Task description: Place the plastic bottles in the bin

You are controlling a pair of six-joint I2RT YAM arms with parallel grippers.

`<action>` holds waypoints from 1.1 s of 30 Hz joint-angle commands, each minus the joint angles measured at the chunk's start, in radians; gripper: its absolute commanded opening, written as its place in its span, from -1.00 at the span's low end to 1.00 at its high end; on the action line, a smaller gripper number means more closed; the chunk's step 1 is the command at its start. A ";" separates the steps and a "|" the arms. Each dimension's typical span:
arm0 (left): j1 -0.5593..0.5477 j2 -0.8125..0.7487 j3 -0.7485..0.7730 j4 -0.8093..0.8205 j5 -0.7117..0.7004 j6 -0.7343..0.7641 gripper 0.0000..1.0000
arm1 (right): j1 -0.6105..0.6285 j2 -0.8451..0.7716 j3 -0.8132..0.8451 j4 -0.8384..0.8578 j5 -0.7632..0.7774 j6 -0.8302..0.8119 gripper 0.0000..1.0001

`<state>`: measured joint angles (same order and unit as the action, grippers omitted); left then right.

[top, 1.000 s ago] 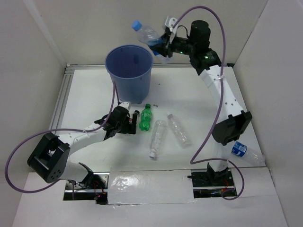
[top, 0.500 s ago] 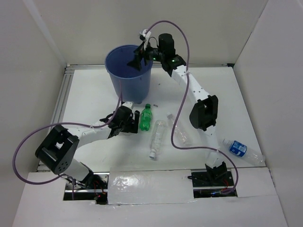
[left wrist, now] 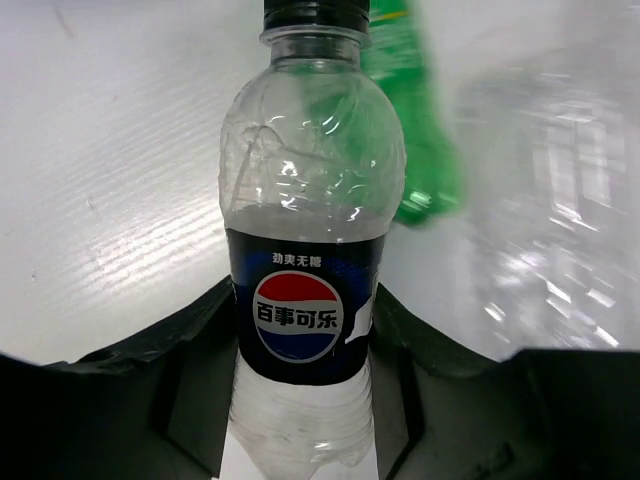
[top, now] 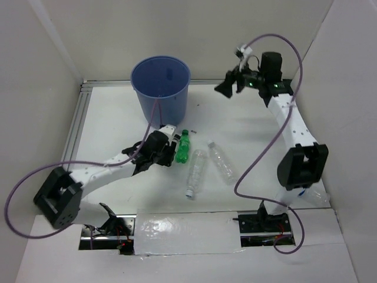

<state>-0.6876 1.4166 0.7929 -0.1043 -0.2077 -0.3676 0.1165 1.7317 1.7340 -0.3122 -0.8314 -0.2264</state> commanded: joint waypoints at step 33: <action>0.055 0.032 0.791 -0.023 -0.296 0.251 1.00 | 0.159 -0.017 -0.680 -0.303 0.357 -0.157 1.00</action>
<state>-0.5480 1.6512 1.6463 -0.1577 -0.5690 -0.1757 0.2359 1.6733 1.0653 -0.6975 -0.5240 -0.4389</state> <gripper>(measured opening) 0.997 0.997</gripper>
